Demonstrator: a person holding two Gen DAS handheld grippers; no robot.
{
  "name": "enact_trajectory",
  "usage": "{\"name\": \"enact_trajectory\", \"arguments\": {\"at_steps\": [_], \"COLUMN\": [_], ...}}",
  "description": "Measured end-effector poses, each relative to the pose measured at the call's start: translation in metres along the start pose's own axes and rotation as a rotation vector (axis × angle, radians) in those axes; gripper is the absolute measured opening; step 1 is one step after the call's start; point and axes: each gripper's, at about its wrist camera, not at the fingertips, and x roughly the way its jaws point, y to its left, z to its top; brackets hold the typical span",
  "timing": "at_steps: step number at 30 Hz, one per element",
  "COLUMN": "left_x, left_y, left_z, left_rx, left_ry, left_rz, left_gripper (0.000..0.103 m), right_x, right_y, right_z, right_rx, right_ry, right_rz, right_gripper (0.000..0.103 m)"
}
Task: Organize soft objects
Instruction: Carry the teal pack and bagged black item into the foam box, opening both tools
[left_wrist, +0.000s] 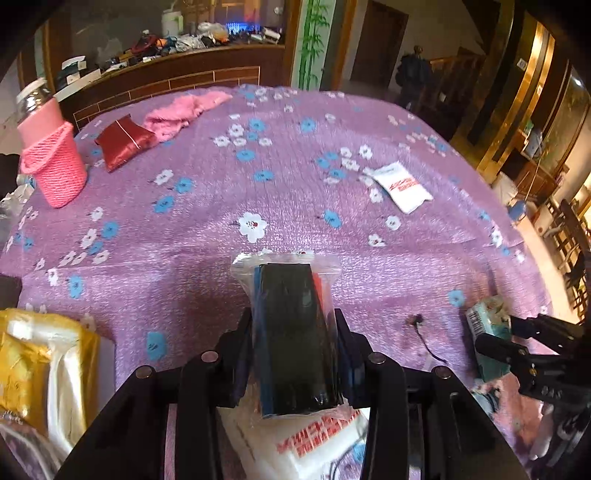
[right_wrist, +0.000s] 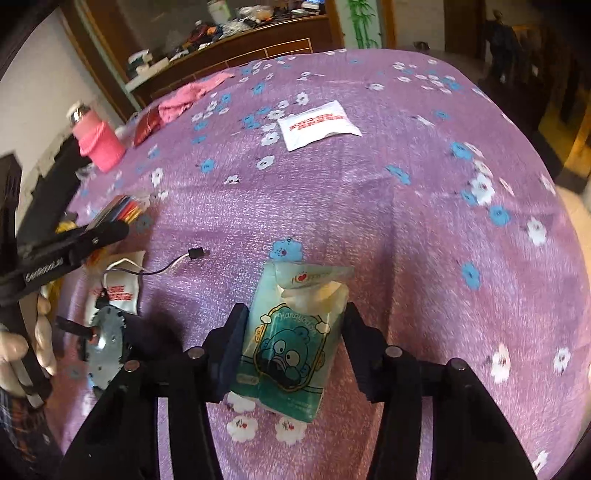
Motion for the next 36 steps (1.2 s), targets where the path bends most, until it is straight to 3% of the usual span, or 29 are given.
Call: {"name": "enact_trajectory", "arguments": {"at_steps": [11,17,21,29,36], "left_x": [-0.085,-0.151,-0.186,-0.186,-0.149], "left_y": [0.017,0.060,0.106,0.198,0.234], "left_z": [-0.038,-0.075,-0.097,-0.120,-0.111], "left_rx": [-0.074,-0.156,-0.224,-0.384,-0.424], "left_ry": [-0.118,-0.203,-0.249,-0.234,-0.172], "left_rz": [-0.108,-0.129,-0.061,0.073,0.096], "left_gripper": [0.040,0.040,0.041,0.041,0.041], "right_x": [-0.077,-0.101,-0.101,-0.073,-0.035], "right_y": [0.010,0.066,0.115,0.228,0.309], "right_z": [-0.013,-0.017,-0.019,-0.029,-0.021], "right_rx": [0.012,-0.079,-0.160,-0.323,-0.406], "right_ry": [-0.125,-0.159,-0.152,-0.073,-0.002], "right_rz": [0.018,0.099,0.147,0.278,0.324], "right_gripper": [0.050,0.050,0.050,0.050,0.051]}}
